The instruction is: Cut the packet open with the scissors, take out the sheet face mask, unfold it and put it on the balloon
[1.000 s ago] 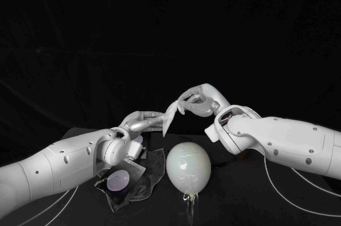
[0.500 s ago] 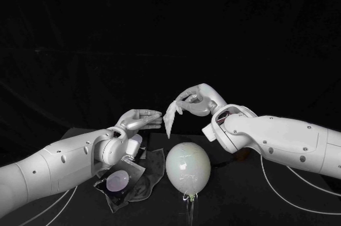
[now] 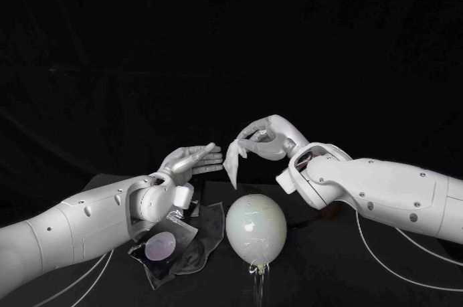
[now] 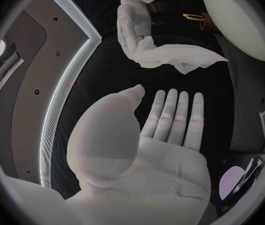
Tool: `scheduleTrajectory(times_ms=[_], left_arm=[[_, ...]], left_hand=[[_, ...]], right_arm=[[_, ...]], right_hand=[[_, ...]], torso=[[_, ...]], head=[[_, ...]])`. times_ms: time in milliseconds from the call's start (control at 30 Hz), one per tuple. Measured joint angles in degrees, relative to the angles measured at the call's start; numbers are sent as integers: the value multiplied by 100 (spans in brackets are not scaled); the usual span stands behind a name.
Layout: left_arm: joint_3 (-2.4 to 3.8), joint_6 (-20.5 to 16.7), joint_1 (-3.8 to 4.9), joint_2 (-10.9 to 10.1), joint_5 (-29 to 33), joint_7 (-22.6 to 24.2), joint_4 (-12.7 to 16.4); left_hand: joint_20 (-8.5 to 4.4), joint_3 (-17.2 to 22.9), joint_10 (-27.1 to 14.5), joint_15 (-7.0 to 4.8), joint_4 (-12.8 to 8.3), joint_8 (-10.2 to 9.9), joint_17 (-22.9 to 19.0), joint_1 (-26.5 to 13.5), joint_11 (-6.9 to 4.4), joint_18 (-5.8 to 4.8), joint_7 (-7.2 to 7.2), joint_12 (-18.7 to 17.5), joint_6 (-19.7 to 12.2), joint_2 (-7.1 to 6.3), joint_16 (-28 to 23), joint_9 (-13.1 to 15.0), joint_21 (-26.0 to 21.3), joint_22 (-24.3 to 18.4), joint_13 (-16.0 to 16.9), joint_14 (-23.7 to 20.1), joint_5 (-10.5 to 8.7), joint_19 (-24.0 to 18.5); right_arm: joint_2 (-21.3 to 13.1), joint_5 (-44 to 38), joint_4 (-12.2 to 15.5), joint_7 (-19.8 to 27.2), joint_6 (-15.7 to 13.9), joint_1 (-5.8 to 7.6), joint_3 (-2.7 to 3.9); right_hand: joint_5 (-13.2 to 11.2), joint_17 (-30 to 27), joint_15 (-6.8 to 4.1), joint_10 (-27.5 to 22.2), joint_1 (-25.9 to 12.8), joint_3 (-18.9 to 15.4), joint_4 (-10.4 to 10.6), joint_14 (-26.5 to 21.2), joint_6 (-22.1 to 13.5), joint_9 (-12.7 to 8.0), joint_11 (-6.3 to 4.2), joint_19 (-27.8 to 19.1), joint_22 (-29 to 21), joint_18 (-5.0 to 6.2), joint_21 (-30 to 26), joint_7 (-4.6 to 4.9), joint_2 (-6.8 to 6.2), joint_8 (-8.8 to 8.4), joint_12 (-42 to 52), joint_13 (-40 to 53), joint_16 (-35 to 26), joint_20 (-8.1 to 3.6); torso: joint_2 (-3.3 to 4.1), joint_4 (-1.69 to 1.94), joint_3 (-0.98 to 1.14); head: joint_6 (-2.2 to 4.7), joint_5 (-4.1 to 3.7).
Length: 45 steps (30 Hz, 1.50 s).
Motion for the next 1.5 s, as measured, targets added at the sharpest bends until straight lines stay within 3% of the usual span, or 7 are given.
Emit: scheduleTrajectory(times_ms=[133,367,600,800,1033,1300,1500], left_arm=[[0,92,0,34,72,0,-16],[0,183,0,91,-215,-7,-4],[0,321,0,95,-618,-11,40],[0,550,0,84,-782,-12,74],[0,761,0,50,-824,-12,83],[0,894,0,17,-776,-15,86],[0,1002,0,10,-682,-31,102]], left_hand=[[-4,-11,-20,4,-180,0,-32,310,-21,0,-25,-34,25,-37,-56,-12,-108,-55,0,-68,0,-462],[-8,106,-18,10,-513,0,-67,784,-64,-1,-104,-56,170,-86,-144,-24,-157,-55,1,-116,0,-641],[0,48,16,17,-518,26,-73,768,-71,-103,-110,-55,257,-102,-144,-43,-218,-72,1,-122,0,-851],[-8,-142,107,-5,-328,26,-72,525,-21,-103,-106,-55,292,-198,-144,-73,-219,-78,8,-75,0,-946],[-8,-267,301,-27,-204,50,-73,459,-32,-104,-91,-17,463,-132,-144,-92,-219,-77,27,26,0,-946],[1,-142,495,-108,-200,150,-38,733,-144,-106,-142,50,677,216,-105,-89,-219,-63,39,189,0,-847],[0,-82,495,-108,-182,155,-31,758,-144,-106,-142,50,676,290,-105,-84,-219,-61,37,189,0,-806]], right_arm=[[-18,-50,44,103,68,-5,-1],[-52,-101,83,217,117,-10,-1],[-45,-134,102,280,140,-12,-1],[-52,-159,78,294,150,-14,-1],[-60,-191,46,293,157,-14,-4],[-96,-234,45,284,170,-14,-5],[-113,-260,34,277,184,-14,-8]], right_hand=[[-2,0,0,0,0,0,0,0,3,2,1,-21,0,-1,0,-3,0,-5,0,0,0,21],[14,0,0,0,0,-1,1,0,16,2,1,-20,-1,19,0,-17,0,-8,0,-1,0,21],[15,0,0,1,0,-1,1,0,17,10,3,-20,5,53,0,-17,0,-30,0,-1,0,21],[15,0,0,9,-1,-2,2,0,15,38,11,-20,5,53,0,-17,-1,-12,0,-1,0,21],[14,0,0,8,-1,-2,2,0,10,39,12,-20,4,52,0,-12,-1,-4,0,-1,0,21],[11,0,0,0,-2,-3,2,0,11,41,21,-20,2,50,0,-3,-2,-5,0,4,0,21],[9,0,0,0,-9,-3,2,0,19,41,21,-20,11,47,0,4,-10,-7,0,4,0,21]], torso=[[3,3,1],[-2,4,1],[-5,8,1],[-5,4,-2],[-3,4,-2],[-3,4,-1],[-3,4,-1]], head=[[-16,1],[-37,19],[-27,24],[-31,19],[-19,18],[-35,14],[-43,14]])
